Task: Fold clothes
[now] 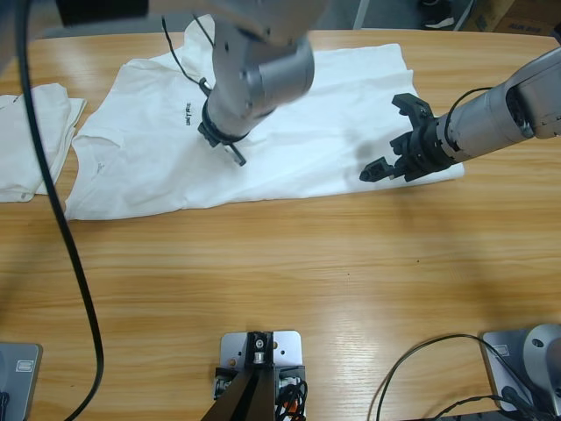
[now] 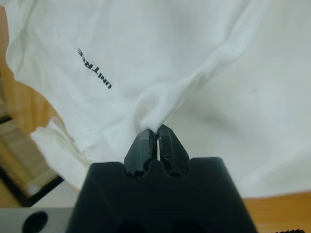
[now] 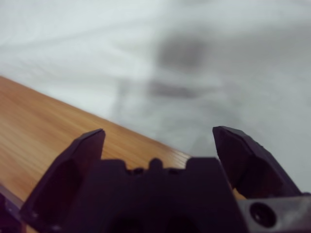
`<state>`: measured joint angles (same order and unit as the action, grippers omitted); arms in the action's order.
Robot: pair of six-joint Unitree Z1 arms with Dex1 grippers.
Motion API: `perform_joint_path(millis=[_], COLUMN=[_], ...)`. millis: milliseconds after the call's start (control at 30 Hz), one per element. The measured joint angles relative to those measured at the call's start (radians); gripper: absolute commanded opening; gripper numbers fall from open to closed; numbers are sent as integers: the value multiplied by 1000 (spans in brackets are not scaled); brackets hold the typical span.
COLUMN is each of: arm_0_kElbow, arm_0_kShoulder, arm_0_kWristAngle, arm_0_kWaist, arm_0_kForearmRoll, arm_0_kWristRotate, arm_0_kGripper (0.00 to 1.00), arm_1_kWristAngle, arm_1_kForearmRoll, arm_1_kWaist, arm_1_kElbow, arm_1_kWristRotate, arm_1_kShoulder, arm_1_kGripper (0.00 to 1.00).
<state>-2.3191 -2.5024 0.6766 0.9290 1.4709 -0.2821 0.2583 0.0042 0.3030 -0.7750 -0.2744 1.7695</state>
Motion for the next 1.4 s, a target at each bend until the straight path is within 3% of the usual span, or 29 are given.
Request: perform_joint_path(millis=[133, 633, 667, 700, 733, 767, 1067, 1200, 1333, 1400], arm_0_kElbow=[-72, -122, -133, -141, -144, -145, -127, -35, 10, 16], arm_0_kShoulder=[-1, -51, -51, -51, -51, -51, -42, -7, 3, 3], arm_0_kWristAngle=[-99, -401, -406, -407, -407, -407, -236, -180, -153, -149], arm_0_kWaist=[-1, -33, -39, -43, -47, -50, -25, 14, 43, 48], arm_0_kForearmRoll=[30, 37, 37, 37, 37, 37, 37, 37, 38, 38], arm_0_kWristRotate=[-66, -324, -335, -340, -343, -345, -232, -217, -232, -251], arm_0_kGripper=[0, 9, 347, 800, 937, 956, 957, 722, 694, 603], arm_1_kWristAngle=[0, 0, 0, 0, 2, 5, 20, 20, 20, 20], arm_1_kForearmRoll=[-2, -12, -14, -16, -18, -20, -34, -37, -40, -40], arm_1_kWaist=[-2, -3, 0, 5, 10, 14, 30, 35, 36, 36], arm_1_kElbow=[4, 38, 44, 49, 53, 58, 68, 68, 70, 75], arm_1_kWristRotate=[0, 0, 0, 0, 0, 0, 0, 0, 0, 0], arm_1_kShoulder=[0, 0, 0, 0, 0, 0, -2, -2, -2, -2], arm_1_kGripper=[904, 904, 904, 904, 904, 904, 904, 904, 904, 903])
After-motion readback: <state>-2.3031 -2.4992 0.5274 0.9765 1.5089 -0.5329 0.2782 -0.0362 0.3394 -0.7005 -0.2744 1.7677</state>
